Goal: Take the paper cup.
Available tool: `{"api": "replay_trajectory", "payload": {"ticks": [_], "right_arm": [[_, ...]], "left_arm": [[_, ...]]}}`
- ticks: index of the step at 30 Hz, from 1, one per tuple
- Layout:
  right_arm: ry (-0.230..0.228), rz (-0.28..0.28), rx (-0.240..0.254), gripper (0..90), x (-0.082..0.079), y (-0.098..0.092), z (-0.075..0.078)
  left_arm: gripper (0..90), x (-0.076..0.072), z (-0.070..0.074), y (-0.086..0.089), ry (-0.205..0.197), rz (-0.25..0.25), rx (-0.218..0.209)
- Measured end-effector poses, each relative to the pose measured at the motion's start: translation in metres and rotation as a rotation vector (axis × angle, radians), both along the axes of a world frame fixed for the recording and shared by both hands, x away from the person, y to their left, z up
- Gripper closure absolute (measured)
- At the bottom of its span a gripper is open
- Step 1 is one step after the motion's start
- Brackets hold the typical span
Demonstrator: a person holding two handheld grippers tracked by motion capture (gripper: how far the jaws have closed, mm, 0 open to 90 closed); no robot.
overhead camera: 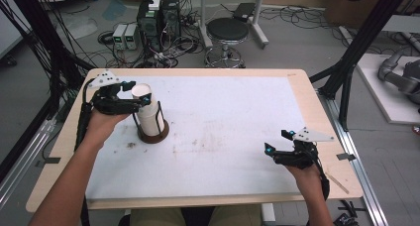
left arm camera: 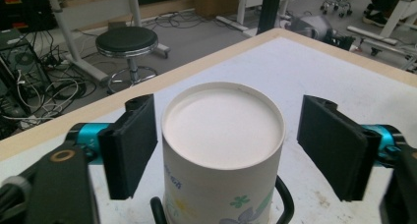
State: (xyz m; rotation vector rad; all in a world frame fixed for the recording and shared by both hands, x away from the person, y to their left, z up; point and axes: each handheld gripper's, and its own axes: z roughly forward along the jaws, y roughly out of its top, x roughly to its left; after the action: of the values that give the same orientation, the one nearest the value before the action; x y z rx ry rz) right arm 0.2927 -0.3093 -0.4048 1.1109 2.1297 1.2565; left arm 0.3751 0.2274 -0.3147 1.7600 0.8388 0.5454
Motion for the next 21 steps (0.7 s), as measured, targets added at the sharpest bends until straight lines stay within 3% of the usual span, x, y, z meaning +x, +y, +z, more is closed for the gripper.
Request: {"api": "replay_trajectory", "payload": {"ticks": [5,10,16,21], "right_arm": [[0.0,-0.001,0.0,16.6,0.0,0.0,0.0],[0.004,0.0,0.001,16.6,0.0,0.001,0.0],[0.005,0.003,0.001,16.6,0.0,0.002,0.0],[0.008,0.004,0.005,16.6,0.0,0.001,0.0]], "left_arm": [[34.4,0.001,-0.001,-0.002,-0.005,-0.018,0.023],[35.2,0.0,0.001,-0.002,-0.021,-0.017,0.039],[36.1,-0.001,0.012,0.0,-0.043,-0.031,0.012],[36.6,-0.005,0.03,0.002,-0.078,-0.028,-0.023]]}}
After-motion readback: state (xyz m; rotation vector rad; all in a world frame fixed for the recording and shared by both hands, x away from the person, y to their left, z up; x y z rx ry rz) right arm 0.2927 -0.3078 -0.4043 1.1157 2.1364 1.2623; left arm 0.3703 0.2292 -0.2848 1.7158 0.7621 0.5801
